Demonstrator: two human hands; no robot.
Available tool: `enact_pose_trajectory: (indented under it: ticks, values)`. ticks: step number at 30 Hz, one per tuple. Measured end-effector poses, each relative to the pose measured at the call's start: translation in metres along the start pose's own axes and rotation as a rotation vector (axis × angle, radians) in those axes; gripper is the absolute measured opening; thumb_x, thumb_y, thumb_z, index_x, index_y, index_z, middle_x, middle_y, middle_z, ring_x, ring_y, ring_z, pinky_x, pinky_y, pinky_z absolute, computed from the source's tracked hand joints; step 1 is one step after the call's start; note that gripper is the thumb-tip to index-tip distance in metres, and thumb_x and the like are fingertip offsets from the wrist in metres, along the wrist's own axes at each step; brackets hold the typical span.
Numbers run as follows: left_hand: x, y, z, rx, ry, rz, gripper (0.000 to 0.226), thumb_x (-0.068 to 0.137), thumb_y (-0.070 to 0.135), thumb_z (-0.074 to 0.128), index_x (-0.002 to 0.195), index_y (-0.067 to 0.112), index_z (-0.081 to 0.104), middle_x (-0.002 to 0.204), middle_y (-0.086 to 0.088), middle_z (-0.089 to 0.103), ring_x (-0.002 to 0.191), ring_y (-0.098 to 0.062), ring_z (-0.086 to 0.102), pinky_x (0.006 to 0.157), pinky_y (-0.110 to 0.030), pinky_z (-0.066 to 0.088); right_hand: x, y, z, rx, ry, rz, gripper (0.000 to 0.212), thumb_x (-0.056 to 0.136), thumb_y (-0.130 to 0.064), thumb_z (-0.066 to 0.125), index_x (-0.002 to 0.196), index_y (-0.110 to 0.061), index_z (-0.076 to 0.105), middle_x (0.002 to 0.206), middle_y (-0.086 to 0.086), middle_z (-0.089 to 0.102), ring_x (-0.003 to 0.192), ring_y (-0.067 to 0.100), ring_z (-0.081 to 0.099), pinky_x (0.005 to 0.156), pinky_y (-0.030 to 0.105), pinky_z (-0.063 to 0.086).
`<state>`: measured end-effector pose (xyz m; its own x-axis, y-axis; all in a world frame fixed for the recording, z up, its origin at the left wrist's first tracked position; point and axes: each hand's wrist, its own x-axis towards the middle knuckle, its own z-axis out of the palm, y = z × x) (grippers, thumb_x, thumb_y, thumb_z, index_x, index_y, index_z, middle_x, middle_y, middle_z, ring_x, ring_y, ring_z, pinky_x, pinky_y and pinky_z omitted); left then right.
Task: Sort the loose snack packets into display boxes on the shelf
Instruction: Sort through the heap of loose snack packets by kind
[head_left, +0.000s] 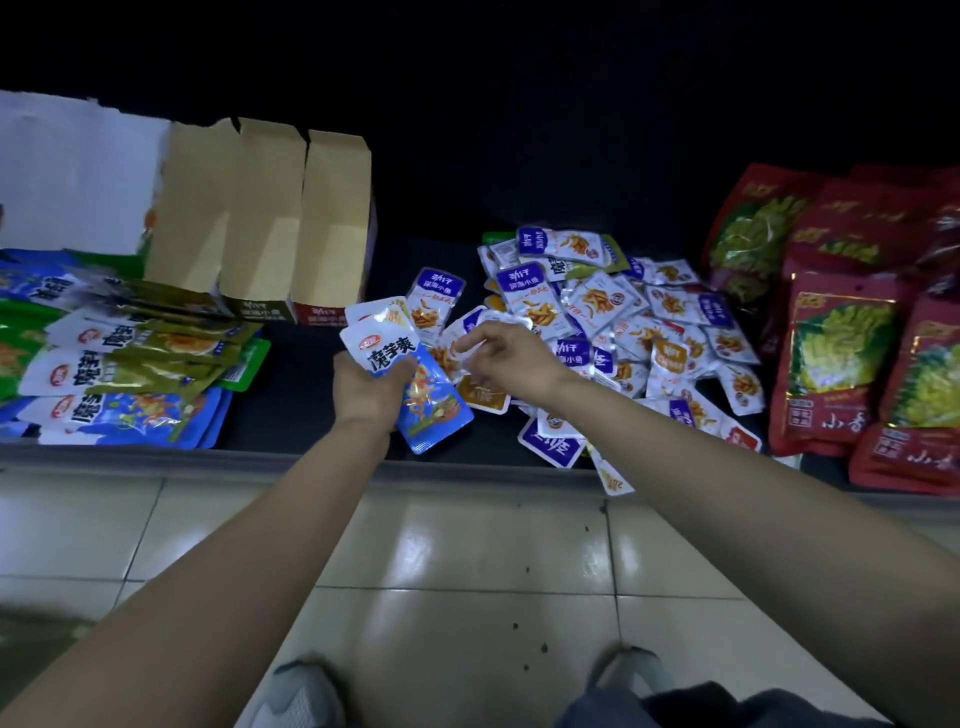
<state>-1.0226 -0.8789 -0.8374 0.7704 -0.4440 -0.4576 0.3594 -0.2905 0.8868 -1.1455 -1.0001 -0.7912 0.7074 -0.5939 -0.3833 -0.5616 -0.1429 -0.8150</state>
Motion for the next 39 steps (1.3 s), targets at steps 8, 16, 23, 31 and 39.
enact_pose_trajectory:
  ticks: [8,16,23,31,39]
  values:
    - [0.000,-0.007,0.017,0.117,-0.025,0.100,0.067,0.087,0.002,0.069,0.140,0.010,0.029,0.112,-0.003,0.057,0.098,-0.019,0.060,0.087,-0.038,0.052,-0.006,0.057,-0.040,-0.794,0.233,0.179,0.097,0.075,-0.051,0.077,0.147,-0.017,0.022,0.139,0.015,0.028,0.130,0.034,0.027,0.107,0.043,0.033]
    - [-0.001,-0.005,-0.011,0.334,-0.117,0.228,0.023,0.092,0.002,0.058,0.101,0.023,0.059,0.099,-0.017,0.066,0.071,-0.022,0.062,0.060,-0.033,0.056,0.018,0.056,-0.010,-0.687,0.254,-0.055,0.084,0.079,-0.052,0.072,0.146,-0.022,0.031,0.139,0.014,0.029,0.129,0.034,0.024,0.107,0.039,0.029]
    - [0.008,-0.011,-0.017,0.338,-0.054,0.198,0.017,0.093,0.009,0.060,0.089,0.025,0.064,0.094,-0.003,0.067,0.082,-0.029,0.068,0.076,-0.050,0.058,0.012,0.056,-0.011,-0.779,0.189,-0.072,0.088,0.086,-0.044,0.067,0.153,-0.016,0.018,0.161,0.012,0.010,0.147,0.029,0.009,0.116,0.042,0.015]
    - [0.005,-0.007,-0.013,0.353,-0.049,0.215,0.011,0.092,0.012,0.062,0.091,0.022,0.066,0.097,-0.011,0.068,0.076,-0.028,0.070,0.072,-0.048,0.059,0.012,0.053,-0.012,-0.588,0.115,-0.256,0.062,0.091,-0.020,0.062,0.147,-0.016,0.037,0.153,0.007,0.036,0.142,0.026,0.029,0.113,0.032,0.020]
    - [0.008,0.000,0.013,0.360,-0.136,0.250,0.010,0.091,0.011,0.062,0.093,0.020,0.068,0.103,-0.006,0.067,0.073,-0.024,0.068,0.069,-0.044,0.060,0.014,0.089,-0.073,-0.820,0.302,0.141,0.054,0.102,-0.039,0.039,0.151,-0.017,0.030,0.162,0.006,0.015,0.150,0.024,0.007,0.117,0.044,0.011]
